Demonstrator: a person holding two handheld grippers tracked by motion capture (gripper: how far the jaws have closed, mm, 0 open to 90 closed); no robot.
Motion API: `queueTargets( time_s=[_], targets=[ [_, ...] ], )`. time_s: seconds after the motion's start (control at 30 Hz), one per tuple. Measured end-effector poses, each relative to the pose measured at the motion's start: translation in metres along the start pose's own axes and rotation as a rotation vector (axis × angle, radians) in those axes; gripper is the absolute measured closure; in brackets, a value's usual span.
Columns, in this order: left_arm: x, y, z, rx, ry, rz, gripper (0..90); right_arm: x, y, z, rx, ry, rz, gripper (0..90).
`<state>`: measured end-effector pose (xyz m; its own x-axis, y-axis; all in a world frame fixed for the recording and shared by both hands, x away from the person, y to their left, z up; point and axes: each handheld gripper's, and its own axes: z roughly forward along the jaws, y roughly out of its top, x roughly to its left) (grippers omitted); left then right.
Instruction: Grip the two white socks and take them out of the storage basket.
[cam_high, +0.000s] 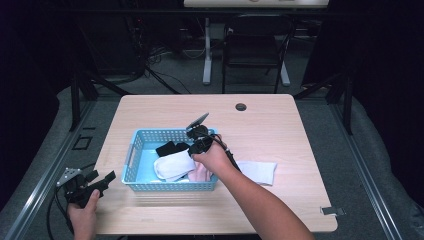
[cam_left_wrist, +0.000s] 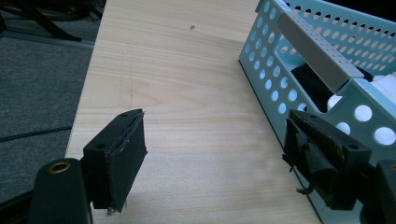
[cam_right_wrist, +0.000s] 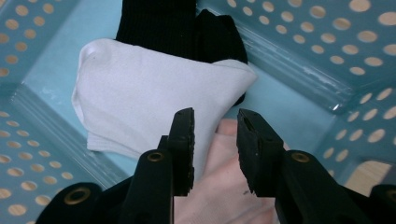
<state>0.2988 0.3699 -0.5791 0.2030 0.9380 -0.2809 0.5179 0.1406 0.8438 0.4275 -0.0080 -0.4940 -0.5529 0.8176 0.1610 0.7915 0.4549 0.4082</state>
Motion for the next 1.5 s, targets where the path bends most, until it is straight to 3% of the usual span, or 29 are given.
queueTargets(
  time_s=[0.5, 0.57, 0.7, 0.8, 0.9, 0.93, 1.03, 1.27, 1.5],
  targets=[
    [0.0, 0.0, 0.0, 0.004, -0.003, 0.0, 21.0, 0.003, 0.003, 0.026, 0.05, -0.004, 0.062, 67.5],
    [0.0, 0.0, 0.0, 0.004, -0.003, -0.001, 21.0, 0.002, 0.004, 0.027, 0.079, -0.001, 0.049, 68.0],
    [0.0, 0.0, 0.0, 0.004, -0.004, 0.0, 21.1, 0.004, 0.003, 0.032, 0.076, 0.028, 0.071, 70.2],
    [0.0, 0.0, 0.0, -0.002, -0.003, -0.001, 21.0, 0.005, 0.004, 0.031, 0.083, 0.043, 0.052, 73.8],
    [0.0, 0.0, 0.0, -0.001, -0.002, -0.002, 21.0, 0.009, 0.002, 0.027, 0.068, 0.018, 0.006, 81.8],
    [0.0, 0.0, 0.0, -0.001, -0.002, -0.001, 21.0, 0.01, 0.001, 0.028, 0.033, 0.018, 0.014, 83.7],
    [0.0, 0.0, 0.0, 0.0, -0.003, 0.0, 21.0, 0.013, -0.001, 0.022, 0.023, 0.008, -0.033, 86.6],
    [0.0, 0.0, 0.0, 0.001, -0.003, 0.0, 21.1, 0.026, -0.004, 0.005, -0.099, 0.004, -0.107, 87.4],
    [0.0, 0.0, 0.0, -0.001, -0.002, 0.0, 21.0, 0.045, -0.007, -0.021, -0.261, 0.026, -0.206, 87.7]
  ],
)
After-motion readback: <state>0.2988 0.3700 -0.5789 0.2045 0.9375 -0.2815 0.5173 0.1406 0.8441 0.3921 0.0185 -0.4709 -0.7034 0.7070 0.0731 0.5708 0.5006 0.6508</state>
